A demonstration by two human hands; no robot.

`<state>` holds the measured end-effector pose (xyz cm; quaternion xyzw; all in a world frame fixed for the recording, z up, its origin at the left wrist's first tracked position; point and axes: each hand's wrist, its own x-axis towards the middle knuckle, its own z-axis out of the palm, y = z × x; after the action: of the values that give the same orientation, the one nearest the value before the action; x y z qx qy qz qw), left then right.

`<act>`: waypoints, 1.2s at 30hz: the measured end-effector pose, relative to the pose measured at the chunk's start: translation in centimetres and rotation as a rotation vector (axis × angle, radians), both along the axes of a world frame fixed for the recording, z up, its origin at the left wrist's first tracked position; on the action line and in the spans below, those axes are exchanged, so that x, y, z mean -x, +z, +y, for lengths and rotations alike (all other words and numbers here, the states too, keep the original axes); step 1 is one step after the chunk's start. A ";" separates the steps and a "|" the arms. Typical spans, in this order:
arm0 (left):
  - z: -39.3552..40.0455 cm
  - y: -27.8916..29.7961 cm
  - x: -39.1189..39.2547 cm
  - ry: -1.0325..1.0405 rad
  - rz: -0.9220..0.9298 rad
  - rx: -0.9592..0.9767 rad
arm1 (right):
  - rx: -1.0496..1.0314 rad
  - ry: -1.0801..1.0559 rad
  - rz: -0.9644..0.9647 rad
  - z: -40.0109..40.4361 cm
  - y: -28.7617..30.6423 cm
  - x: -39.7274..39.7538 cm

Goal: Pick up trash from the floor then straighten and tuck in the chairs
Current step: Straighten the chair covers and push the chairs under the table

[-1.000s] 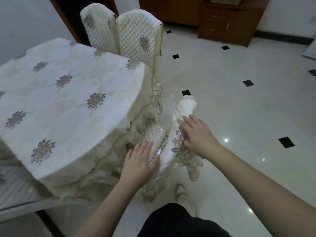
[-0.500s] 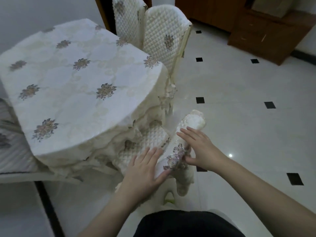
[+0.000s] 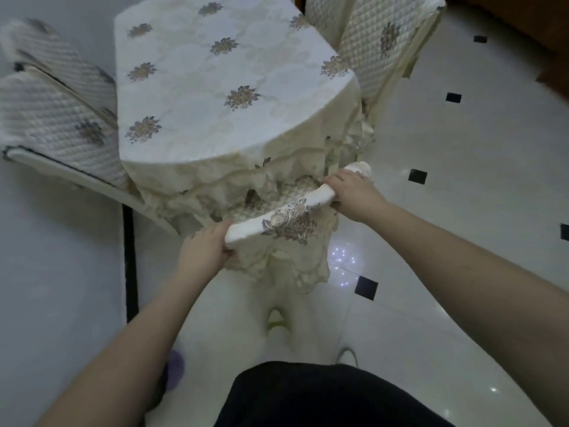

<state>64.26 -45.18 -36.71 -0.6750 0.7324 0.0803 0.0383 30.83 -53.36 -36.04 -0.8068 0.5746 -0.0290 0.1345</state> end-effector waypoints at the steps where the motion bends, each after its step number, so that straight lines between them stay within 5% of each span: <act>1: -0.2 -0.1 -0.1 0.015 -0.010 0.003 | 0.007 0.000 0.018 -0.4 0.1 -0.1; 8: -0.8 0.8 0.5 0.064 -0.138 -0.031 | -0.035 0.055 0.244 -2.2 1.6 -1.1; 36: 0.0 0.2 -3.8 -0.080 -0.209 0.073 | 0.008 0.119 0.382 0.0 2.1 -4.2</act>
<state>68.04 -45.20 -36.53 -0.6507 0.7533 -0.0186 0.0931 35.02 -53.37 -33.91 -0.8306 0.5410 0.1302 0.0212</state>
